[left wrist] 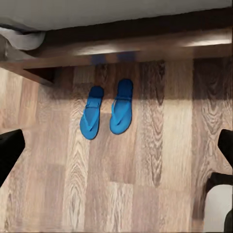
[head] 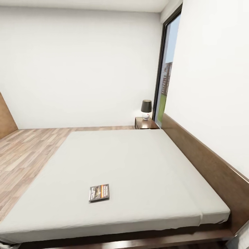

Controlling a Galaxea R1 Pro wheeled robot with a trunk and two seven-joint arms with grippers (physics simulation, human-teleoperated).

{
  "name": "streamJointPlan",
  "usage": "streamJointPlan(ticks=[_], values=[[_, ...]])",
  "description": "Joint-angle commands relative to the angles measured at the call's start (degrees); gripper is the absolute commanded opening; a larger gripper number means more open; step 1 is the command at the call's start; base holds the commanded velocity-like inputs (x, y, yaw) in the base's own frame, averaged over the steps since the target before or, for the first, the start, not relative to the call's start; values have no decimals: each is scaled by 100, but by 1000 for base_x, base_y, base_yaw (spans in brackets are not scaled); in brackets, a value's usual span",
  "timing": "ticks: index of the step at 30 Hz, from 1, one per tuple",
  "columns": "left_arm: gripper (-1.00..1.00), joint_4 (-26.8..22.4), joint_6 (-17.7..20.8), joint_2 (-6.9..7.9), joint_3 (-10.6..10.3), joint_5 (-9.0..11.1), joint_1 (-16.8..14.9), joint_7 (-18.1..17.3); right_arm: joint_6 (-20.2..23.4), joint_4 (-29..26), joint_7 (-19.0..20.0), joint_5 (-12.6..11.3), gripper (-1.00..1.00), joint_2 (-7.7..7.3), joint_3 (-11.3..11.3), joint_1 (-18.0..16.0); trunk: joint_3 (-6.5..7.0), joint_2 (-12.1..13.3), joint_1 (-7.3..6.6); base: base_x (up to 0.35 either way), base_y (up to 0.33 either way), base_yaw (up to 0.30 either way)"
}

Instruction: In the bedroom, move the book from the bed onto either nightstand, and place the two sandals side by side next to the bed.

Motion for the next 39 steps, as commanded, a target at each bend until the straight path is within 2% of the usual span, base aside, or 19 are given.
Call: streamJointPlan(ticks=[1, 5, 6, 10, 11, 16, 18, 20, 21, 24, 30, 31, 32, 34, 36, 37, 39], values=[[100, -1, -47, 244, 67, 217, -3, 19, -9, 6, -35, -8, 100, 0, 45, -5, -13, -13, 4, 0, 0, 0], [100, -7, -115, 1140, 588, 819, -2, 27, -8, 6, -35, -8, 100, 0, 44, -5, -13, -13, 4, 0, 0, 0], [100, -7, -115, 1140, 588, 819, -2, 27, -8, 6, -35, -8, 100, 0, 44, -5, -13, -13, 4, 0, 0, 0], [100, -17, -110, 1952, 998, 1227, -19, 44, -8, 6, -35, -8, 100, 0, 42, -5, -13, -13, 4, 0, 0, 0], [100, -17, -110, 1952, 998, 1227, -19, 44, -8, 6, -35, -8, 100, 0, 42, -5, -13, -13, 4, 0, 0, 0], [100, -176, -10, 2807, 1342, 1728, -185, 46, -8, 7, -35, -8, 100, 0, 38, -5, -13, -13, 4, 0, 0, 0], [100, -324, 130, 3085, 1406, 1865, -328, 46, -8, 7, -35, -8, 100, 0, 37, -5, -13, -13, 4, 0, 0, 0], [100, -553, 355, 3298, 1448, 1952, -499, 46, -8, 7, -35, -8, 100, 0, 36, -5, -13, -13, 4, 0, 0, 0], [100, -553, 355, 3298, 1448, 1952, -499, 46, -8, 7, -35, -8, 100, 0, 36, -5, -13, -13, 4, 0, 0, 0], [100, -1085, 872, 3491, 1483, 2024, -739, 47, -8, 7, -35, -8, 100, 0, 36, -5, -13, -13, 4, 0, 0, 0], [100, -2702, 2293, 3630, 1529, 2064, -965, 77, -8, 7, -38, -12, 100, 0, 36, -5, -13, -13, 4, 0, 0, 0], [100, -2702, 2293, 3630, 1529, 2064, -965, 77, -8, 7, -38, -12, 100, 0, 36, -5, -13, -13, 4, 0, 0, 0], [100, -3224, 2754, 3632, 1533, 2067, -996, 127, -6, 7, -40, -14, 100, 0, 34, -5, -13, -13, 4, 0, 0, 0], [100, -3719, 3119, 3574, 1526, 2069, -1021, 164, 8, 11, -45, -15, 100, -2, 31, -5, -13, -13, 4, 0, 0, 0], [100, -4211, 3375, 3378, 1516, 2067, -1037, 189, 26, 28, -56, -12, 100, -8, 33, -5, -13, -13, 4, 0, 0, 0], [100, -4211, 3375, 3378, 1516, 2067, -1037, 189, 26, 28, -56, -12, 100, -8, 33, -5, -13, -13, 4, 0, 0, 0], [100, -4653, 3557, 3044, 1498, 2055, -1055, 203, 42, 83, -69, -11, 100, -25, 34, -5, -13, -13, 4, 0, 0, 0]])
